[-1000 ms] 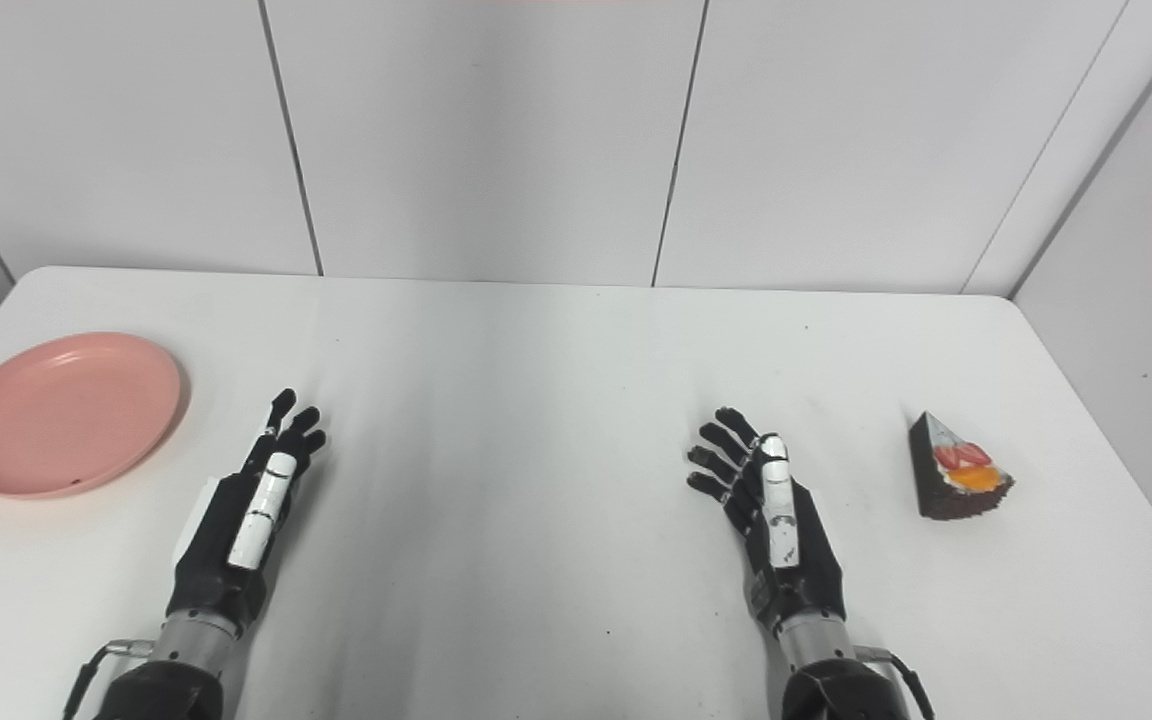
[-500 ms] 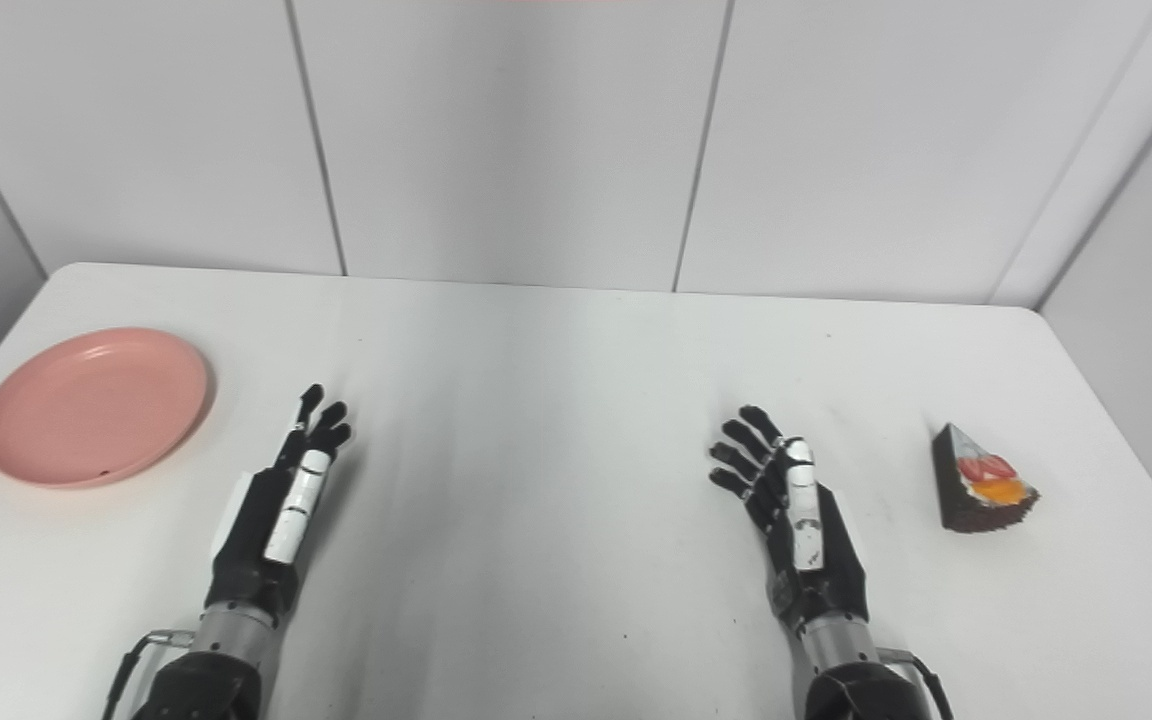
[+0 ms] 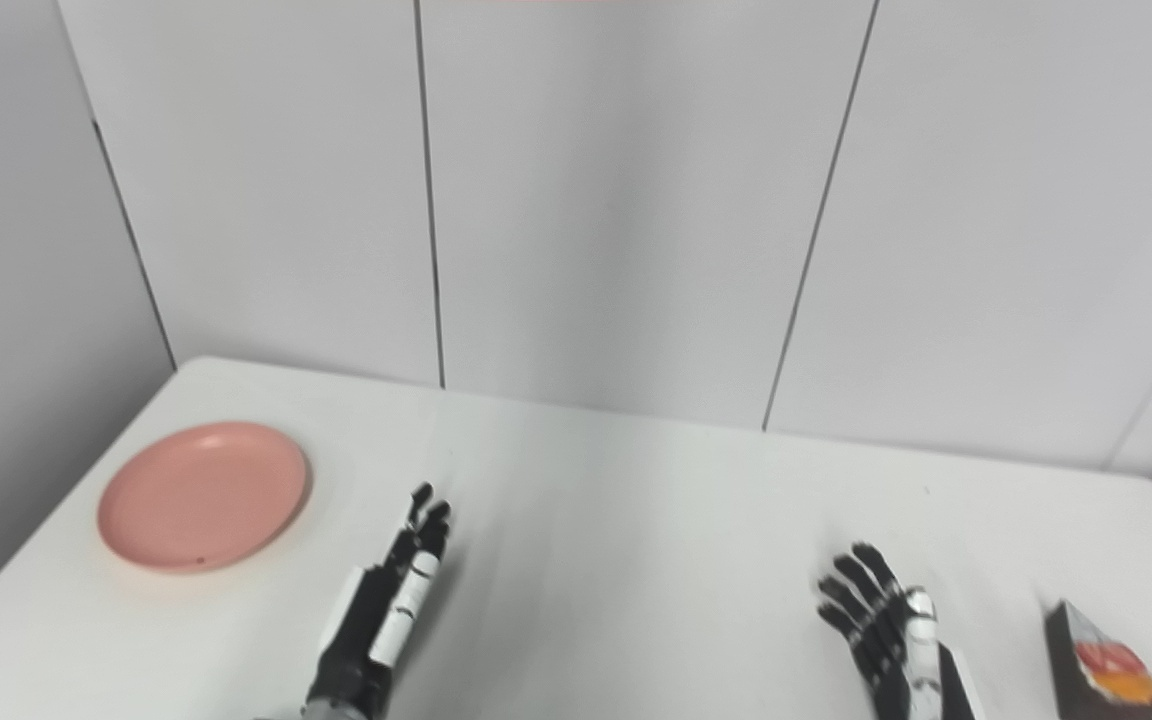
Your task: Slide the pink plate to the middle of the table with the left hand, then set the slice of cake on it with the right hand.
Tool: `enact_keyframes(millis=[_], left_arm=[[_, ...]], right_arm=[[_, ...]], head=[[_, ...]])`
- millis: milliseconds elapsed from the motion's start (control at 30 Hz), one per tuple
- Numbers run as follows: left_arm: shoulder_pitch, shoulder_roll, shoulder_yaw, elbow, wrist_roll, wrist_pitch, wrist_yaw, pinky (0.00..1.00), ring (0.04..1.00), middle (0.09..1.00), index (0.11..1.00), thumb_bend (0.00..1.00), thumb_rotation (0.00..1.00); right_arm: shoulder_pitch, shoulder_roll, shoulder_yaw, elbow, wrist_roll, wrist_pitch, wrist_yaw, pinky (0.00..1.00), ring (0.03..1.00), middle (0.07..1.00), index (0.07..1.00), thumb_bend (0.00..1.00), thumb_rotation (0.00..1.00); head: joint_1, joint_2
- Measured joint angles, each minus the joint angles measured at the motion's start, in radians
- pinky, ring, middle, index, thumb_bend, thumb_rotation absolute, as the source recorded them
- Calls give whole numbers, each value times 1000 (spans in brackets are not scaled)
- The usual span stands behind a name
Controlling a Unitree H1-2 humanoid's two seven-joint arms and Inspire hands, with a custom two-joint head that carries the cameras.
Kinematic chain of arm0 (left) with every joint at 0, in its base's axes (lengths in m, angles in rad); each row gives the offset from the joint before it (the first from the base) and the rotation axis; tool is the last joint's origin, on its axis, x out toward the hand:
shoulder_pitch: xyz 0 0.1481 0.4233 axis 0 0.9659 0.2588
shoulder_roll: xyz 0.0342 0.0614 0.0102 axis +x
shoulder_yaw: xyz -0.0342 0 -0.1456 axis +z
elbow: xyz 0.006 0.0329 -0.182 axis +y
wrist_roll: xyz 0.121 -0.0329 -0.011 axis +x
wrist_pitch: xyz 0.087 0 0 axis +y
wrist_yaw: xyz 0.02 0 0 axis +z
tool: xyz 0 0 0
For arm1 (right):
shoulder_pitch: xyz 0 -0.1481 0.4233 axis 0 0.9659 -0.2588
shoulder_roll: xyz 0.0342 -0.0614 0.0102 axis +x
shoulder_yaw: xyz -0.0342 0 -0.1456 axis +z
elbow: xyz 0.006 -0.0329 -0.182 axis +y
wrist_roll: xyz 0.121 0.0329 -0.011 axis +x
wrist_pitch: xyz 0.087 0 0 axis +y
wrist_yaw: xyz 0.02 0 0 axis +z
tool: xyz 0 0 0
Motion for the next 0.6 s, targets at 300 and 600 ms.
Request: enact_keyframes(millis=[300, 600], left_arm=[[-37, -1, -10, 59, 9, -41, 6, 930, 948, 966, 1000, 456, 981], [-39, 1, -13, 61, 8, -42, 1, 964, 961, 977, 1000, 462, 989]], right_arm=[[-11, 0, -2, 20, -5, -7, -1, 863, 847, 882, 887, 741, 1000], [-12, 5, 3, 18, -17, -8, -5, 846, 833, 872, 879, 740, 1000]], head=[[0, -41], [-29, -28]])
